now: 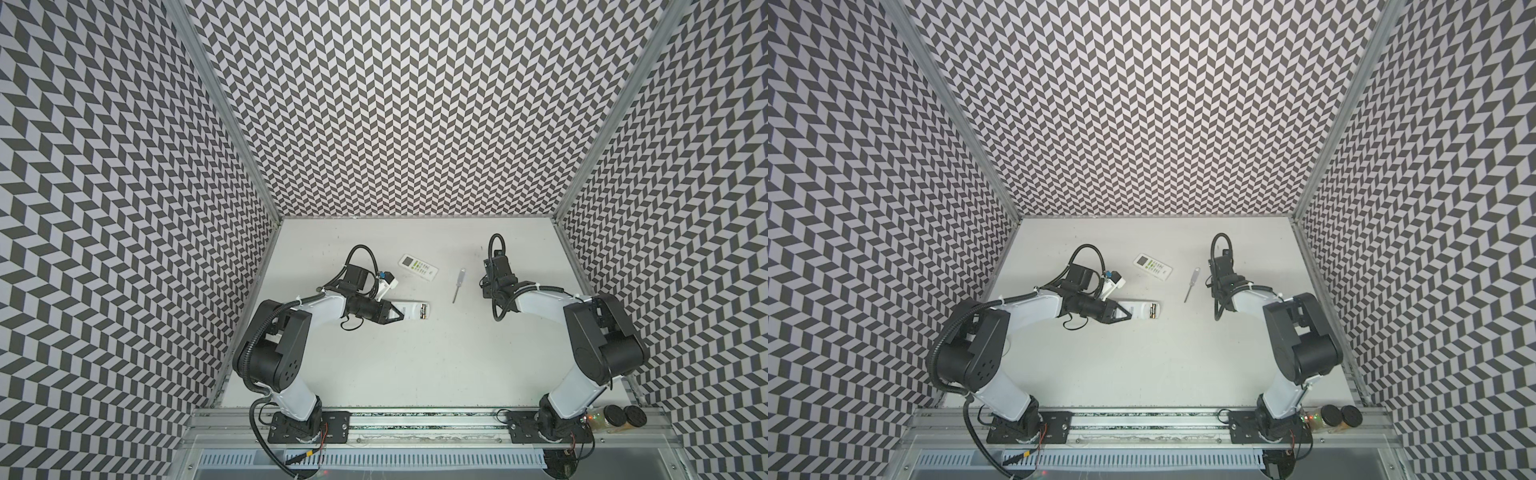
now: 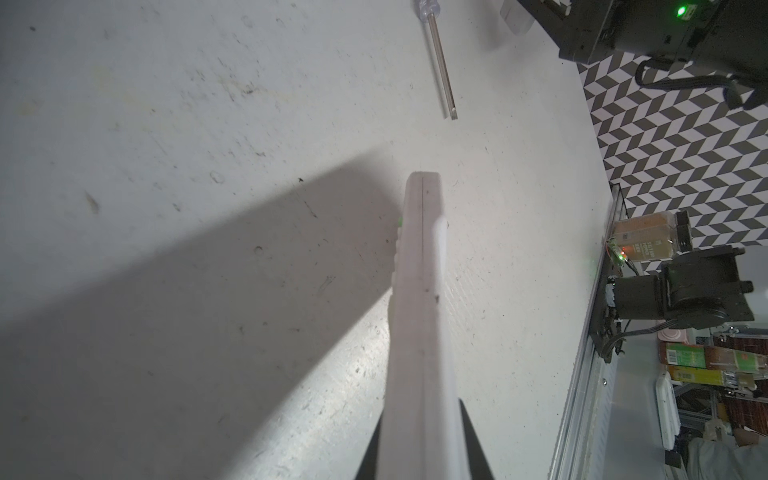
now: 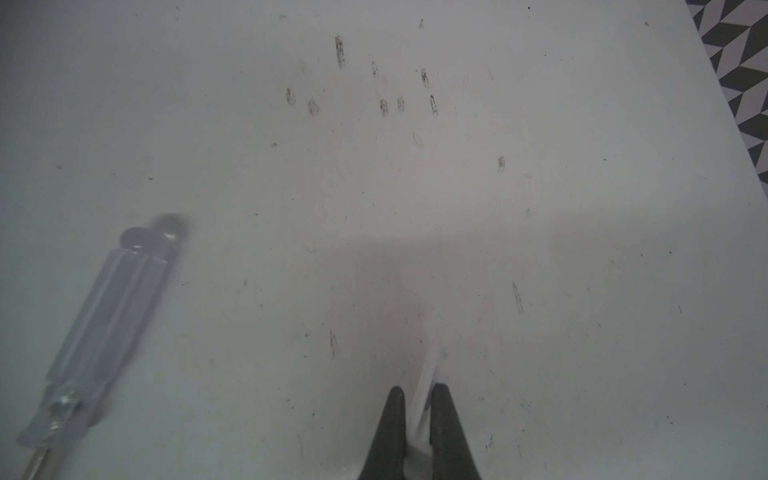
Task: Unload the batteries from the remote control
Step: 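Lower the remote with the left gripper, battery compartment facing up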
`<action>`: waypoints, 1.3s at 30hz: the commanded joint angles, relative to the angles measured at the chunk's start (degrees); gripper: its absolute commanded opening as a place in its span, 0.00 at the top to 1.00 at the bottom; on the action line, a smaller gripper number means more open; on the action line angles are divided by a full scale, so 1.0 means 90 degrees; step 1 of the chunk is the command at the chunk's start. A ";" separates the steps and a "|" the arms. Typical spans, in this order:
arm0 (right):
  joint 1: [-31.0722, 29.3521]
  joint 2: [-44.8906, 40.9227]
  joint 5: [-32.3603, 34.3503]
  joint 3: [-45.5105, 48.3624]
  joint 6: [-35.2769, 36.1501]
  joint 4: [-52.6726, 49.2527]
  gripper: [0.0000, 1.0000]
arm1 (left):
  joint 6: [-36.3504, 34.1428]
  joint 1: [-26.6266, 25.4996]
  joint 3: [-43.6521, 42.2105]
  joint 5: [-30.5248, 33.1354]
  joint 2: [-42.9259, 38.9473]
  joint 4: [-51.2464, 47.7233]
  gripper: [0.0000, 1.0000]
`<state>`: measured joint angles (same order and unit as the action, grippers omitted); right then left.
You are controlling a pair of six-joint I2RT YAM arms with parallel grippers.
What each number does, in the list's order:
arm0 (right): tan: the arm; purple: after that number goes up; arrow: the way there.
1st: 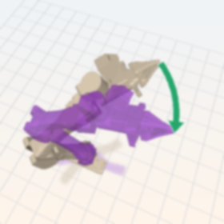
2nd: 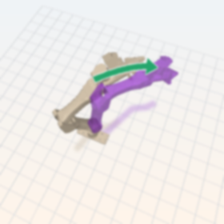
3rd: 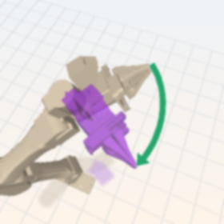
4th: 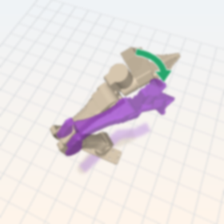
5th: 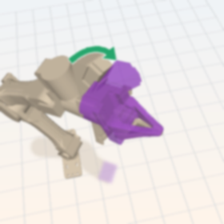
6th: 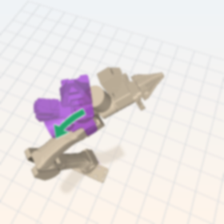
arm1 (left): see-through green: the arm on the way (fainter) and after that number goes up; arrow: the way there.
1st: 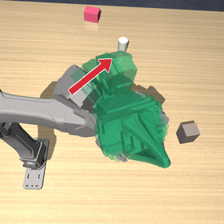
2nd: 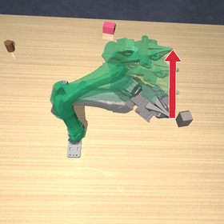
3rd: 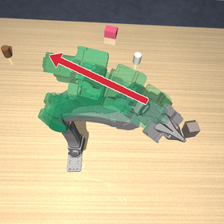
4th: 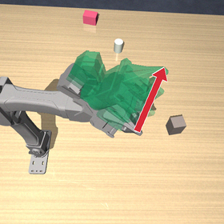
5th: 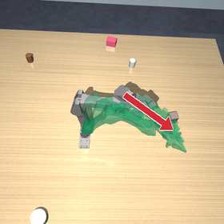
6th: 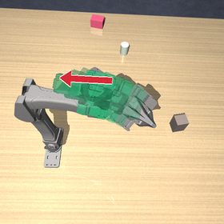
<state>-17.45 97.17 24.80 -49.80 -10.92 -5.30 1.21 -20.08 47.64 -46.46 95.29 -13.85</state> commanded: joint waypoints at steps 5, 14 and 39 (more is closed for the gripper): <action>0.0020 0.0111 -0.0132 -0.0154 -0.0045 -0.0072 0.82 | 0.0115 0.0036 0.0150 0.0271 0.0307 -0.0176 0.91; 0.0006 -0.0186 -0.0583 -0.0020 -0.0056 -0.0033 0.67 | 0.0206 0.0058 0.0191 0.0354 0.0552 -0.0201 0.88; -0.0735 -0.0613 -0.2293 0.0193 -0.1060 0.0287 0.57 | 0.0218 0.0091 0.0776 0.1939 0.0745 -0.0701 0.48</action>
<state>-23.55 90.72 6.11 -47.88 -17.85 -5.13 3.55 -19.64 54.28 -33.45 101.84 -17.87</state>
